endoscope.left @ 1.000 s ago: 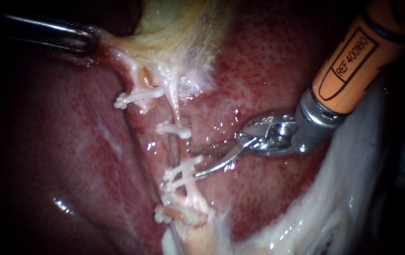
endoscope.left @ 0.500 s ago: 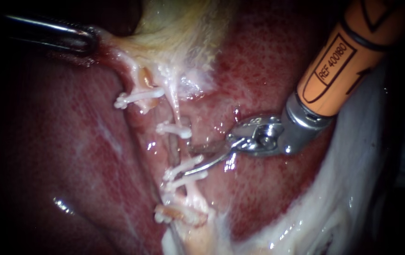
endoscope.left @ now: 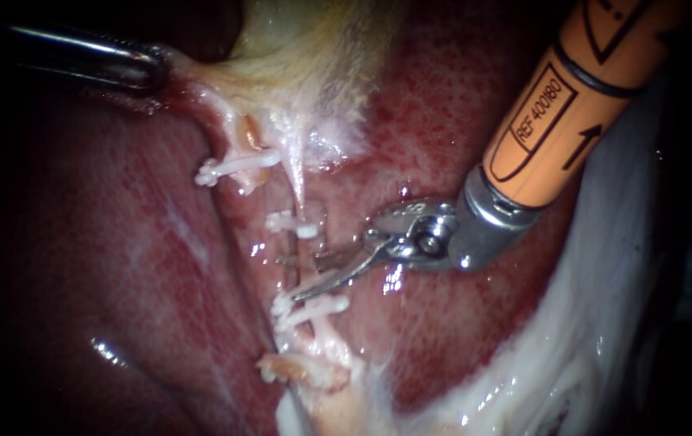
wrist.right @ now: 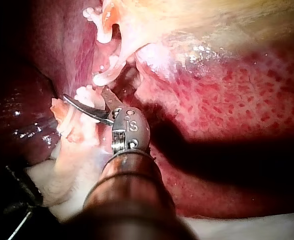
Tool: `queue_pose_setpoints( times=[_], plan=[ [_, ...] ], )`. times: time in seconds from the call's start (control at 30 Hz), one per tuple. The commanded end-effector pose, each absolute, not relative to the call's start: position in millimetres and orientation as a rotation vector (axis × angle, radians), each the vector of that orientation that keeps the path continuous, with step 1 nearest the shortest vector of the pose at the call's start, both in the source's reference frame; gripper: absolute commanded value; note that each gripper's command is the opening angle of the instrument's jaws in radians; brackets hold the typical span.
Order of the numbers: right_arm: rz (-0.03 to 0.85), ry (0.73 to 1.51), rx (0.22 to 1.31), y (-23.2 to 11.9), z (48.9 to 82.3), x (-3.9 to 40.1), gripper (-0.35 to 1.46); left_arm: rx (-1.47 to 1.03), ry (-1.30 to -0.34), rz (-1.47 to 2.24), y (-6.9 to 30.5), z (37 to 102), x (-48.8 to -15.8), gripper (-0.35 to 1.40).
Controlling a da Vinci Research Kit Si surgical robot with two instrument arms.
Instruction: Go to the cutting position right tube
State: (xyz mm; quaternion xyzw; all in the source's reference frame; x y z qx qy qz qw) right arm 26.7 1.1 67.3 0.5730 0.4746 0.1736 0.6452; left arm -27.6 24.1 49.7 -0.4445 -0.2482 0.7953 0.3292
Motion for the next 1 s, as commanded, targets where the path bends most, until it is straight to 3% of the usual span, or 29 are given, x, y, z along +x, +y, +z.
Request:
queue_pose_setpoints(
  times=[0.03, 0.67, 1.0],
  plan=[
    [0.393, 1.085, 1.300, 1.0, 67.3, 26.9, 1.40, -1.163, -0.650, 2.081, 24.1, 49.7, -27.6, -0.35],
    [0.394, 1.142, 1.258, 0.6, 67.1, 30.4, 1.37, -1.163, -0.649, 2.081, 24.1, 49.8, -27.7, -0.35],
    [0.396, 1.144, 1.270, 0.8, 64.7, 30.1, 1.40, -1.163, -0.649, 2.081, 24.1, 49.8, -27.6, -0.35]
  ],
)
